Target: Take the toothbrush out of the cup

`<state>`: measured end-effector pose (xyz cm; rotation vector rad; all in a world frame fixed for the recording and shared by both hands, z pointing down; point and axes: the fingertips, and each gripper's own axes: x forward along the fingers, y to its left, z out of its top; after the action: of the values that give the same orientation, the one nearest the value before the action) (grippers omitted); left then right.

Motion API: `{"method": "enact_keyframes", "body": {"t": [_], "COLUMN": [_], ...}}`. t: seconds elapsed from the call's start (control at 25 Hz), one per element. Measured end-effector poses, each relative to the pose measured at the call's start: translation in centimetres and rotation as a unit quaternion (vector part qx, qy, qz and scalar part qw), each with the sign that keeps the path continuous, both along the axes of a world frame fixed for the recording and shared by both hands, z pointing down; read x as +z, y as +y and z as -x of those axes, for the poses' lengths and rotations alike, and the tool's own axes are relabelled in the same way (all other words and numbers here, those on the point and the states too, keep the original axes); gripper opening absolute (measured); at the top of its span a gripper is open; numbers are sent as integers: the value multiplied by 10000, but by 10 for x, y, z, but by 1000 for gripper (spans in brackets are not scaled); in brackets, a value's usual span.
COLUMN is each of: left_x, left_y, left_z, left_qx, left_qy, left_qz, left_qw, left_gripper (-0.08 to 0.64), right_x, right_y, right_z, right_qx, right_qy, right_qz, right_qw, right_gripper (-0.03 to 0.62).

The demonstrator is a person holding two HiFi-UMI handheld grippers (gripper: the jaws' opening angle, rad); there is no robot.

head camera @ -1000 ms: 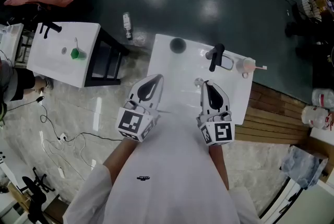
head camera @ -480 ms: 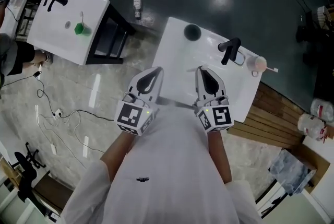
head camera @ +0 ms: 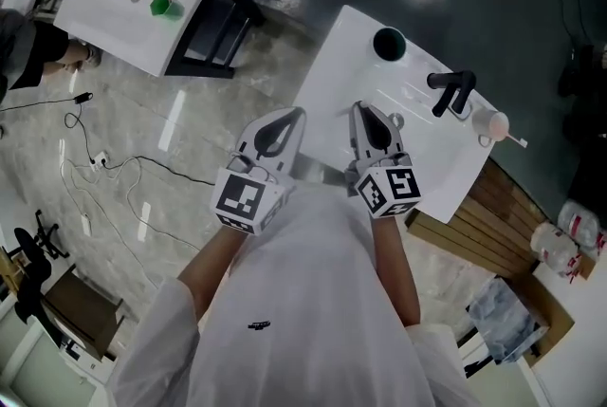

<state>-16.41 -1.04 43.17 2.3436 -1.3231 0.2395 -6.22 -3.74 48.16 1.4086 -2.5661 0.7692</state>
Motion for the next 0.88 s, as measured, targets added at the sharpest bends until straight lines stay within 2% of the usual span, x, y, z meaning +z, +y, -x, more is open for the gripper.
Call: {"method": "enact_keyframes", "body": {"t": [0.2, 0.48, 0.88], "left_x": [16, 32, 56], "left_y": [5, 12, 12], "left_z": [7, 14, 11], "left_qx": [-84, -229, -161], "left_qy": [47, 98, 89], "left_qz": [166, 384, 632], "left_qw": [9998, 9990, 9978], "left_gripper": [3, 3, 3], "right_x": [29, 76, 119], "right_y": [-4, -9, -29], "right_z": [20, 26, 28], "right_qx": [-127, 54, 255], "right_qy": [-118, -433, -610], "right_qz": [323, 1013, 1498], "right_qw": [9993, 9939, 9865], "right_gripper": [12, 12, 12]}}
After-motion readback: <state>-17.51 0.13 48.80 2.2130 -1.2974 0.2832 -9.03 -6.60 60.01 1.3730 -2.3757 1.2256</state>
